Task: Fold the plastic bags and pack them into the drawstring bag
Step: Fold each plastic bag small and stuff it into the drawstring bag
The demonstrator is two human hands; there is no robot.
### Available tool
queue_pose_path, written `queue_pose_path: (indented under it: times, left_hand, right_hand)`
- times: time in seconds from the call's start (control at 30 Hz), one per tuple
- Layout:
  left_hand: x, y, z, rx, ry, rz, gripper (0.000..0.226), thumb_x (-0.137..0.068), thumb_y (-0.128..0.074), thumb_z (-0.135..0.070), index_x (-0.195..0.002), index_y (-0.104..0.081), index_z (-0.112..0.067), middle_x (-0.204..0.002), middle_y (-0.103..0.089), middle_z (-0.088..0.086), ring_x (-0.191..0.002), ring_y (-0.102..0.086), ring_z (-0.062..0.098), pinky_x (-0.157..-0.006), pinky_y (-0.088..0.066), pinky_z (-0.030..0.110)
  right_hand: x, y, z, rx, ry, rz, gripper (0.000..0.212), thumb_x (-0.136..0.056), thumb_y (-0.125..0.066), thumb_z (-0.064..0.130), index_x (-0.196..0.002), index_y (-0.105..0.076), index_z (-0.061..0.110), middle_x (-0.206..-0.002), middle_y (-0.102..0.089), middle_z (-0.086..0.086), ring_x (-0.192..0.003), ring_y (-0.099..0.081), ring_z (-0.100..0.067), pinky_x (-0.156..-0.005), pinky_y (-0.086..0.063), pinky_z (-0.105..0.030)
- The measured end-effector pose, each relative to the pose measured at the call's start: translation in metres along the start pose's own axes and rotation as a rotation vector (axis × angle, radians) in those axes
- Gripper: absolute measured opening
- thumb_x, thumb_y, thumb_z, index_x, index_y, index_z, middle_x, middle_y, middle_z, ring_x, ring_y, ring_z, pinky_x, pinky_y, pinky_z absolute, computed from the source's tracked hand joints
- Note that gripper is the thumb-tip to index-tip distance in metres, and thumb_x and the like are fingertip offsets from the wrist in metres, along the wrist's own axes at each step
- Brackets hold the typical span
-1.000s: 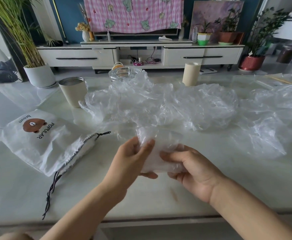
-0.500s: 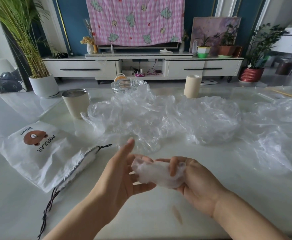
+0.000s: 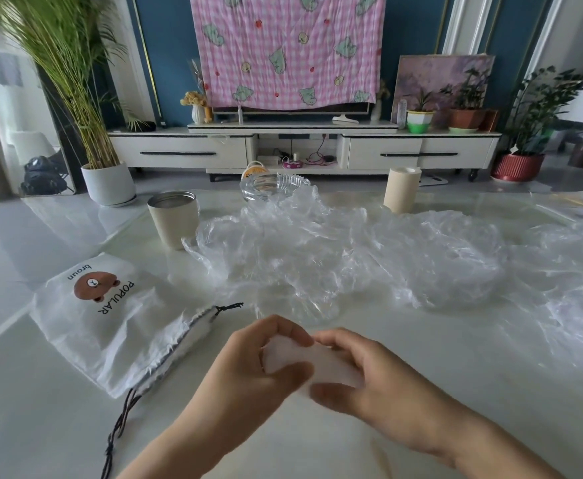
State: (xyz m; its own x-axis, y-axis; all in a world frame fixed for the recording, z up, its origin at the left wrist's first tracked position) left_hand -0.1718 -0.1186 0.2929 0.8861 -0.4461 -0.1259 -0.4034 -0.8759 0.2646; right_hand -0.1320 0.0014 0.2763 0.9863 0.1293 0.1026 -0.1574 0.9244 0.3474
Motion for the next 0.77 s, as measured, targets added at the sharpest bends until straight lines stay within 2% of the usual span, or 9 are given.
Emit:
queue_pose_path:
  times: [0.07, 0.17, 0.27, 0.37, 0.47, 0.53, 0.6, 0.67, 0.77]
  left_hand:
    - [0.001, 0.003, 0.002, 0.103, 0.033, 0.016, 0.021, -0.060, -0.071, -0.030, -0.081, -0.068, -0.030, -0.081, -0.068, 0.007, -0.067, -0.058, 0.014, -0.064, -0.045, 0.026]
    - [0.001, 0.008, 0.007, 0.157, 0.035, -0.022, 0.025, -0.061, -0.069, -0.044, -0.081, -0.070, -0.029, -0.077, -0.068, 0.000, -0.071, -0.059, 0.011, -0.068, -0.044, 0.026]
    - [0.000, 0.015, 0.002, 0.076, -0.040, -0.057, 0.013, -0.075, -0.058, -0.035, -0.080, -0.069, -0.032, -0.076, -0.069, -0.009, -0.071, -0.060, 0.004, -0.067, -0.043, 0.015]
    - [0.002, 0.021, 0.002, 0.137, -0.037, -0.071, 0.020, -0.084, -0.062, -0.035, -0.077, -0.070, -0.017, -0.072, -0.067, -0.003, -0.066, -0.058, 0.007, -0.058, -0.042, 0.014]
    - [0.005, 0.025, 0.016, 0.348, 0.198, -0.072, 0.020, -0.078, -0.057, -0.026, -0.074, -0.067, -0.009, -0.070, -0.064, 0.009, -0.061, -0.056, 0.019, -0.049, -0.042, 0.023]
    - [0.010, 0.019, 0.027, 0.547, 0.419, 0.003, 0.023, -0.082, -0.057, -0.019, -0.066, -0.070, -0.009, -0.064, -0.061, 0.011, -0.049, -0.054, 0.018, -0.040, -0.042, 0.020]
    - [0.019, 0.011, 0.028, 0.645, 0.573, 0.136, 0.031, -0.083, -0.052, -0.015, -0.058, -0.070, -0.010, -0.055, -0.055, 0.008, -0.037, -0.047, 0.012, -0.031, -0.032, 0.015]
    - [0.024, 0.003, 0.030, 0.701, 0.661, 0.168, 0.027, -0.084, -0.050, -0.017, -0.066, -0.069, -0.008, -0.051, -0.050, 0.007, -0.031, -0.041, 0.009, -0.028, -0.022, 0.011]
    - [0.017, 0.017, 0.046, 0.505, 0.549, -0.048, 0.029, -0.097, -0.043, -0.020, -0.083, -0.063, -0.006, -0.057, -0.058, 0.008, -0.039, -0.052, 0.015, -0.036, -0.035, 0.016]
  right_hand:
    - [-0.004, 0.001, 0.002, 0.034, 0.014, -0.062, 0.020, -0.081, -0.072, 0.017, -0.098, -0.062, 0.018, -0.082, -0.062, 0.011, -0.075, -0.057, -0.002, -0.073, -0.046, -0.021]
    - [-0.010, -0.003, 0.004, -0.009, -0.001, -0.061, 0.023, -0.074, -0.078, 0.020, -0.090, -0.062, 0.014, -0.075, -0.061, 0.008, -0.070, -0.056, -0.005, -0.068, -0.046, -0.023]
    - [-0.013, -0.014, 0.012, -0.047, 0.007, -0.012, 0.028, -0.075, -0.075, 0.030, -0.088, -0.061, 0.010, -0.073, -0.058, 0.005, -0.070, -0.053, -0.007, -0.067, -0.043, -0.025]
    - [-0.013, -0.020, 0.019, -0.081, 0.033, 0.018, 0.009, -0.082, -0.071, 0.019, -0.079, -0.064, 0.014, -0.071, -0.055, 0.009, -0.067, -0.052, -0.005, -0.064, -0.040, -0.015]
    - [-0.017, -0.025, 0.028, -0.070, 0.100, 0.001, 0.008, -0.073, -0.079, 0.018, -0.073, -0.072, 0.023, -0.103, -0.059, 0.018, -0.095, -0.057, 0.002, -0.079, -0.039, -0.007]
    - [-0.018, -0.029, 0.034, -0.126, 0.147, -0.016, 0.014, -0.068, -0.083, 0.027, -0.062, -0.070, 0.028, -0.117, -0.054, 0.028, -0.110, -0.047, 0.012, -0.086, -0.033, -0.004]
    - [-0.021, -0.040, 0.036, -0.289, 0.170, 0.023, 0.008, -0.065, -0.078, 0.028, -0.062, -0.071, 0.025, -0.121, -0.056, 0.027, -0.113, -0.050, 0.011, -0.089, -0.038, -0.010]
    - [-0.025, -0.048, 0.031, -0.497, 0.126, 0.035, 0.011, -0.066, -0.073, 0.025, -0.071, -0.075, 0.016, -0.111, -0.068, 0.011, -0.101, -0.063, -0.003, -0.080, -0.047, -0.017]
    - [-0.034, -0.043, 0.027, -0.522, 0.124, -0.114, 0.022, -0.068, -0.075, 0.034, -0.063, -0.069, 0.014, -0.072, -0.068, 0.003, -0.067, -0.058, -0.012, -0.065, -0.043, -0.019]
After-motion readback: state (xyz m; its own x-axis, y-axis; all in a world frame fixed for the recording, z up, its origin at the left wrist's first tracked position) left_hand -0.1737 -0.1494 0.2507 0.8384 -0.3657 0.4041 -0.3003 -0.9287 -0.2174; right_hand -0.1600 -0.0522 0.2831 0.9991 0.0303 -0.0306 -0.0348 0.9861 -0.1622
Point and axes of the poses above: each hand's wrist, its own x-axis away from the middle knuckle, its own y-axis out of the back of the hand, z = x × y, the point moved 7 cm from there along -x, towards the middle knuckle
